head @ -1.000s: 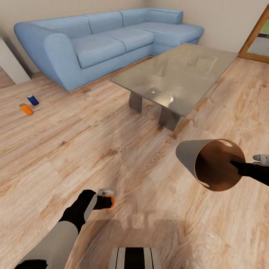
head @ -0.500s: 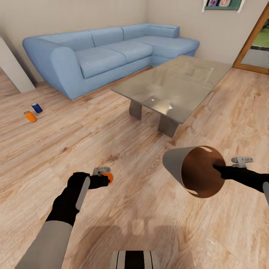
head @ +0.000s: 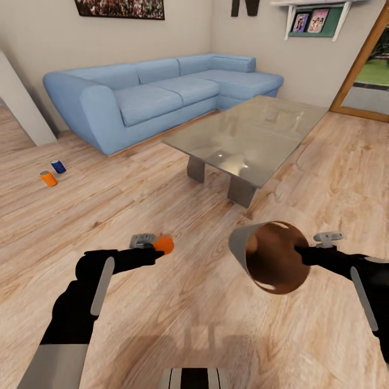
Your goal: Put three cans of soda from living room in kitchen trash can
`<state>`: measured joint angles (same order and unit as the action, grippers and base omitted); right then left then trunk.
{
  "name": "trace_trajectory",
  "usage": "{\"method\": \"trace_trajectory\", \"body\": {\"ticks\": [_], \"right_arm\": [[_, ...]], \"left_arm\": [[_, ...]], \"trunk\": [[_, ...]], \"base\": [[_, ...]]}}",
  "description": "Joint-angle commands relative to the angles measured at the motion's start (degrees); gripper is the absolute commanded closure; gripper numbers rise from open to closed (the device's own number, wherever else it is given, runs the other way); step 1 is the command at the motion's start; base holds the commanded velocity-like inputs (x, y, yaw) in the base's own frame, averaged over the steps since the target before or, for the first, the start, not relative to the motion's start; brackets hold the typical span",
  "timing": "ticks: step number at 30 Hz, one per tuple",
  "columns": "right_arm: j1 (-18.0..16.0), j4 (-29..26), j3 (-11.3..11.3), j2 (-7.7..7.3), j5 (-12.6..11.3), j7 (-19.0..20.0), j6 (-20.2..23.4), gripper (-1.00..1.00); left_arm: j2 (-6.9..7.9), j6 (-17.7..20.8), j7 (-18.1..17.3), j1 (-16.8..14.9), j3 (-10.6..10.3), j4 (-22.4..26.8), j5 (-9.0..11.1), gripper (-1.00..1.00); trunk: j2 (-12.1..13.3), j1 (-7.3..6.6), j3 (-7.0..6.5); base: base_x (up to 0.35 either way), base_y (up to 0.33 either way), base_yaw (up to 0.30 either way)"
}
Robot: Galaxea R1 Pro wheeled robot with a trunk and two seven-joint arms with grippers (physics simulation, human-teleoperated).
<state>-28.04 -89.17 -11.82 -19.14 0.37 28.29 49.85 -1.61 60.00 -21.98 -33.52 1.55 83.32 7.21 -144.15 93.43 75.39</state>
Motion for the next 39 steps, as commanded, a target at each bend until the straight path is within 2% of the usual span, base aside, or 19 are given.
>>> {"method": "trace_trajectory", "body": {"ticks": [1,2,4,6,9,12,15,20,23,25,28,31,39], "right_arm": [[-0.05,-0.01,1.09,0.77,-1.49,-1.28,0.41,1.00],[-0.07,0.01,2.52,1.25,-1.32,-2.66,0.52,1.00],[-0.07,0.02,4.06,1.55,-1.22,-3.71,1.14,1.00],[-0.10,0.04,6.16,1.87,-1.12,-5.53,4.22,1.00],[-0.24,0.67,7.35,2.06,-1.09,-7.77,6.70,1.00],[-0.43,1.74,8.16,2.29,-1.08,-8.48,7.40,1.00],[-0.76,5.12,9.38,2.96,-1.07,-9.03,7.91,1.00],[-1.90,8.39,9.99,3.56,-1.00,-9.25,8.10,1.00],[-2.22,8.99,10.16,3.63,-0.99,-9.27,8.17,1.00],[-2.27,9.04,10.45,3.65,-0.96,-9.27,8.20,1.00],[-2.34,9.08,13.40,3.64,-0.80,-9.28,8.23,1.00],[-2.40,9.09,14.95,3.66,-0.77,-9.25,8.24,1.00],[-2.46,9.18,16.61,3.77,-0.76,-9.75,8.23,1.00]], "left_arm": [[0.18,0.00,-2.98,0.19,0.06,0.17,-0.80,1.00],[0.30,0.00,-5.36,0.42,0.08,0.50,-0.83,1.00],[0.39,0.00,-6.97,0.63,0.09,1.25,-0.85,1.00],[0.61,0.00,-8.69,0.85,0.08,3.62,-0.85,1.00],[1.20,0.00,-9.57,0.95,-0.24,5.61,-0.80,1.00],[1.36,0.00,-9.82,0.98,-0.48,6.14,-0.76,1.00],[1.50,0.00,-11.51,0.99,-0.81,7.26,-0.72,1.00],[1.94,0.00,-19.47,1.00,-2.02,7.87,-0.86,1.00],[2.45,0.00,-26.30,0.95,-2.37,7.93,-1.08,1.00],[2.56,0.00,-28.30,0.94,-2.62,7.91,-1.15,1.00],[2.69,0.00,-31.91,0.87,-4.49,7.81,-1.20,1.00],[2.74,0.00,-35.03,0.84,-6.34,7.77,-1.22,1.00],[2.75,0.00,-43.25,0.79,-7.04,7.86,-1.21,1.00]], "trunk": [[0.01,-0.03,-0.24],[0.02,-0.06,-0.46],[0.05,-0.11,-0.90],[0.08,-0.16,-1.34],[0.12,-0.24,-2.01],[0.16,-0.32,-2.67],[0.20,-0.39,-3.34],[0.27,-0.52,-4.44],[0.31,-0.60,-5.11],[0.33,-0.65,-5.55],[0.37,-0.73,-6.22],[0.41,-0.81,-6.88],[0.52,-1.01,-8.65]], "base": [[0.000,0.000,0.000],[0.000,0.000,0.000],[0.000,0.000,0.000],[0.000,0.000,0.000],[0.000,0.000,0.000],[0.000,0.000,0.000],[0.000,0.000,0.000],[0.000,0.000,0.000],[0.000,0.000,0.000],[0.000,0.000,0.000],[0.000,0.000,0.000],[0.000,0.000,0.000],[0.000,0.000,0.000]]}}
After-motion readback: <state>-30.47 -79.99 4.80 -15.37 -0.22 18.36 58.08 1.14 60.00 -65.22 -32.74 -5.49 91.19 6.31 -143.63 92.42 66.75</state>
